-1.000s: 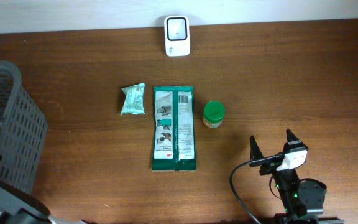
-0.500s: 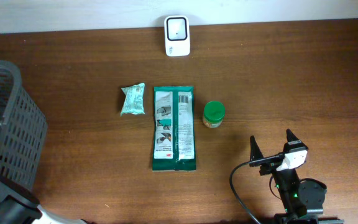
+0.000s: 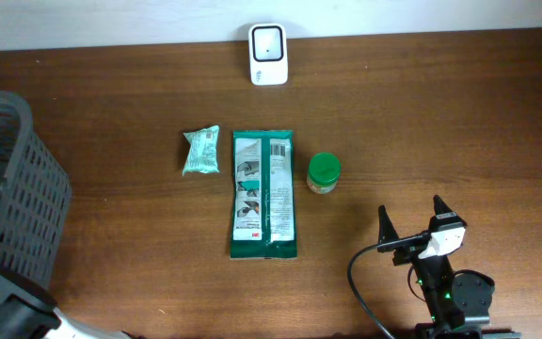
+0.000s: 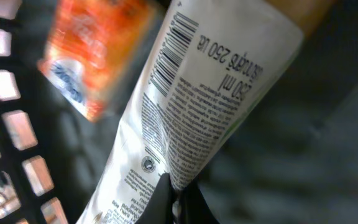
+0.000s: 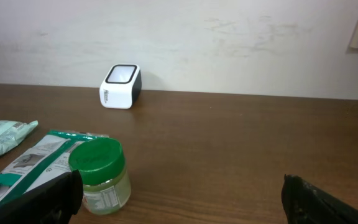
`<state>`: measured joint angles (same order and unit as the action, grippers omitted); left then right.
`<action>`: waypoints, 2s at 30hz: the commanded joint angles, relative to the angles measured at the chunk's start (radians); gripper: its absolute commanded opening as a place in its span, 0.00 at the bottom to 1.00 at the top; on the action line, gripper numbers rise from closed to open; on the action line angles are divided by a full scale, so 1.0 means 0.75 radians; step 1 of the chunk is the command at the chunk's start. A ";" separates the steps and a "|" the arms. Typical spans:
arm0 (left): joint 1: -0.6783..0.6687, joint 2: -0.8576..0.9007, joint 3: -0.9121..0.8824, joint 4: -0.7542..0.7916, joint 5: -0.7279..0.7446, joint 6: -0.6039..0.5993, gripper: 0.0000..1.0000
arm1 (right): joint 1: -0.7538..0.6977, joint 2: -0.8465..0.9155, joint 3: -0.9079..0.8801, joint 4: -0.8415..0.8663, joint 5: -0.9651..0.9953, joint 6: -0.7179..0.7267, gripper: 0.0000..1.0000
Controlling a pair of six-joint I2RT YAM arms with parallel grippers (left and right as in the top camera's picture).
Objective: Scan the item barcode
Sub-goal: 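Grasp the white tube from the basket and place it front-left, then grasp the small orange packet in the basket with the left gripper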
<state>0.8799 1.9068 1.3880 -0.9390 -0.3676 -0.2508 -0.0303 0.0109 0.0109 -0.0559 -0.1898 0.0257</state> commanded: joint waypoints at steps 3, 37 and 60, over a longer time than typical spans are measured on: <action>-0.051 -0.042 0.352 -0.173 0.398 -0.016 0.00 | -0.004 -0.010 -0.007 -0.006 -0.013 0.001 0.98; -1.242 -0.564 0.548 -0.192 0.426 0.088 0.47 | -0.004 -0.010 -0.007 -0.006 -0.012 0.001 0.99; 0.057 -0.214 -0.014 0.025 -0.047 0.022 0.63 | -0.004 -0.010 -0.007 -0.006 -0.012 0.001 0.98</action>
<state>0.8822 1.7493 1.4879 -1.0107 -0.3805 -0.3252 -0.0303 0.0113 0.0109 -0.0559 -0.1902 0.0261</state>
